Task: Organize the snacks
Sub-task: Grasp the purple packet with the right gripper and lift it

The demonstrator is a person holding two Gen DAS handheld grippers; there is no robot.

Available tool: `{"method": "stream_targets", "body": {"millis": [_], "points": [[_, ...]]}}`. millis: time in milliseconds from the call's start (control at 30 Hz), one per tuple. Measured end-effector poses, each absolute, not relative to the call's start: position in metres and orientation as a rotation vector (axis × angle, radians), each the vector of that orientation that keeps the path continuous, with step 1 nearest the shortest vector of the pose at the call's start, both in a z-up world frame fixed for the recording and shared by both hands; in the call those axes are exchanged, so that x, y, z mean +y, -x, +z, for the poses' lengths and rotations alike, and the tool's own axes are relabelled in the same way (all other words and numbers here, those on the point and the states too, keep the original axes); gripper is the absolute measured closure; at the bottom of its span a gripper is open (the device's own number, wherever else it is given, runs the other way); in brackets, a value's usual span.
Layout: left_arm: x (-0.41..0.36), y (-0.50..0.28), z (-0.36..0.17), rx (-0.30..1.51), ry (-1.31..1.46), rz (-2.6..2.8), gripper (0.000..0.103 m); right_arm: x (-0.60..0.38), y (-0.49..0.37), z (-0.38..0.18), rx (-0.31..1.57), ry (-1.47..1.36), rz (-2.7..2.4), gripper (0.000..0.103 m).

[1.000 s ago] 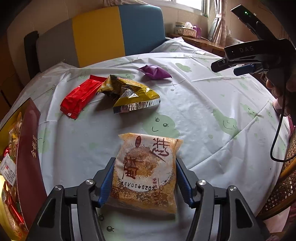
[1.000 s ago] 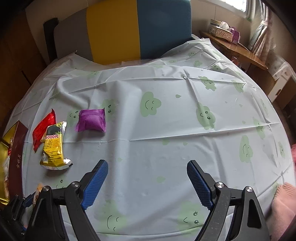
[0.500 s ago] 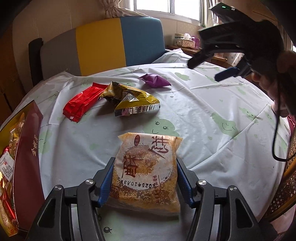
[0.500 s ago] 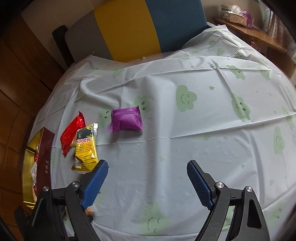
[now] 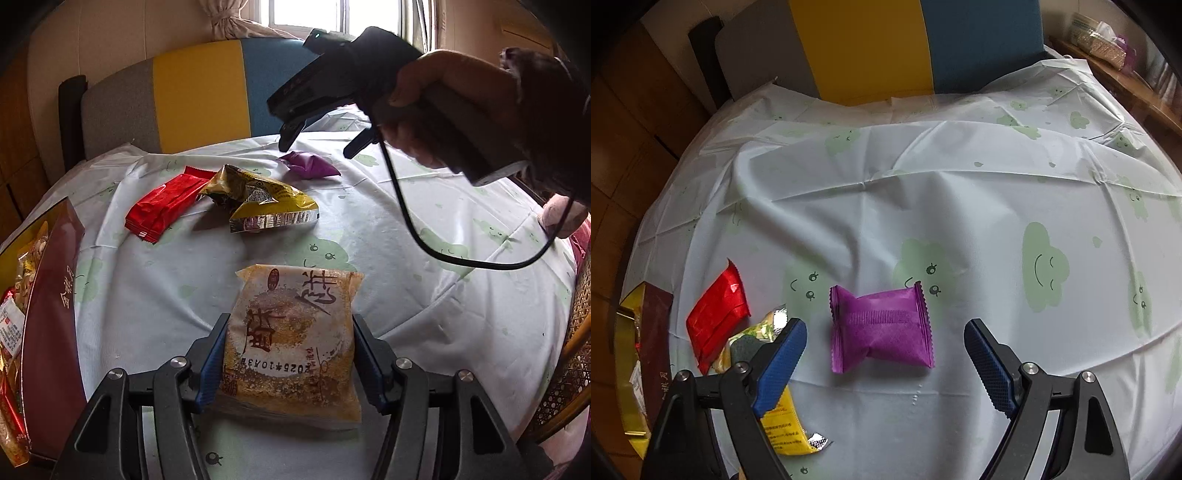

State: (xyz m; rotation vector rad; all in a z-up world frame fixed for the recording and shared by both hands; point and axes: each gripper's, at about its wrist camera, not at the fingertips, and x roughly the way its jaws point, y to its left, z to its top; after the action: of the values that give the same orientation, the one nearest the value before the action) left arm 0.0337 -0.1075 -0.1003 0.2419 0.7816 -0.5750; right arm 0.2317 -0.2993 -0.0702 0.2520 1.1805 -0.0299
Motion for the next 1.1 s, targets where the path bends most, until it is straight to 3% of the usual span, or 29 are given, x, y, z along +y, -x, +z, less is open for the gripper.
{"method": "stream_targets", "body": {"millis": [100,167,267,733,1100], "points": [[-0.108,-0.033,-0.1,0.782,-0.243,-0.574,0.04,-0.3,-0.235,-0.079,1.193,-0.216,-0.045,0.017],[-0.108,-0.033,-0.1,0.781,-0.243,-0.575,0.04,-0.297,-0.235,-0.082,1.202,-0.181,-0.035,0.046],[-0.108,-0.033,-0.1,0.776,-0.249,-0.574,0.04,-0.293,-0.23,-0.08,1.179,-0.141,-0.026,0.052],[-0.109,-0.028,-0.098,0.766,-0.259,-0.569,0.04,-0.294,-0.127,-0.075,1.223,-0.001,0.053,0.052],[-0.11,-0.037,-0.091,0.836,-0.266,-0.568,0.042,-0.292,-0.111,-0.09,1.202,0.076,0.059,0.05]]}}
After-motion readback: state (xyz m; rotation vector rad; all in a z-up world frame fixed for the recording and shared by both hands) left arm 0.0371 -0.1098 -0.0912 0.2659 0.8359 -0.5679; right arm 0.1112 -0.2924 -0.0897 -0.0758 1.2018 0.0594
